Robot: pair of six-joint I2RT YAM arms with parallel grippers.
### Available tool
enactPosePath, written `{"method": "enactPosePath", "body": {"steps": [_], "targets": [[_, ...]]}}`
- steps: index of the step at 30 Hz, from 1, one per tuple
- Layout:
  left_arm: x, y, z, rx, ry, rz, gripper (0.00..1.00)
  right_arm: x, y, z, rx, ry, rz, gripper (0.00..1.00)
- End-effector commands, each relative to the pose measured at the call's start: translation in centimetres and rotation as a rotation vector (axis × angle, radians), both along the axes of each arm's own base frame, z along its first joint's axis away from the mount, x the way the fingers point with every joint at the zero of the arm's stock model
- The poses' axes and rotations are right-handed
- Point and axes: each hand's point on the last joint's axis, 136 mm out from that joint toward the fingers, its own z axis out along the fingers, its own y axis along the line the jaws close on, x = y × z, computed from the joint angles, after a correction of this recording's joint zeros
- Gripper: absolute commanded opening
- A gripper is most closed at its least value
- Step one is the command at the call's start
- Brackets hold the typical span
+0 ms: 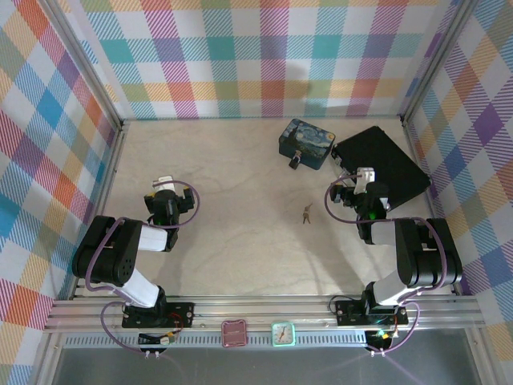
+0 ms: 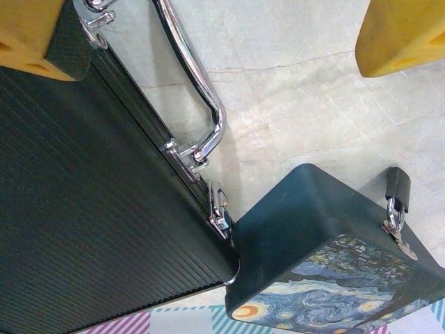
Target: Unlock a padlock with a key
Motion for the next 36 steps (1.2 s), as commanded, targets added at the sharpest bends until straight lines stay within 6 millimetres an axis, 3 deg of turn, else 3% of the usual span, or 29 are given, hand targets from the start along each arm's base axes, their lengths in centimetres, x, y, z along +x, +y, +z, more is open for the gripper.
{"method": "enactPosePath", "body": {"steps": [1,6,9,13,15,18,21,25,29,36], "targets": [[0.8,0.1,1.1,-0.009,-0.041,-0.002,1.0,0.3,-0.4,0.1,-0.004,-0.007,-0.011,0.99],[0.6,0.0,1.6,0.004,-0.043,0.004,1.0,0.5,-0.3,2.2,-0.011,0.011,-0.014,0.99],[0.6,-0.3,1.9,0.01,-0.051,-0.013,1.0,0.0,-0.6,3.1,0.023,0.11,-0.054,0.99],[-0.1,-0.7,2.3,0.028,-0.091,-0.023,1.0,-0.1,0.1,5.5,0.177,0.182,-0.086,0.99],[-0.3,-0.7,3.4,0.055,-0.1,-0.004,1.0,0.2,0.5,6.3,0.263,0.24,-0.114,0.99],[-0.2,-0.6,6.8,0.058,-0.068,0.007,1.0,1.2,1.3,6.8,0.378,0.332,-0.145,0.98],[0.9,-1.1,10.2,-0.015,-0.098,0.016,1.0,3.0,2.6,7.0,0.43,0.384,-0.14,0.88],[3.1,-4.3,10.4,-0.184,0.03,-0.081,1.0,5.7,4.0,6.5,0.444,0.471,-0.151,0.71],[4.3,-9.0,9.8,-0.352,0.135,-0.252,1.0,8.7,4.6,6.3,0.369,0.481,-0.166,0.71],[3.5,-11.9,8.4,-0.538,0.191,-0.29,1.0,13.5,5.0,3.8,0.224,0.527,-0.194,0.71]]}}
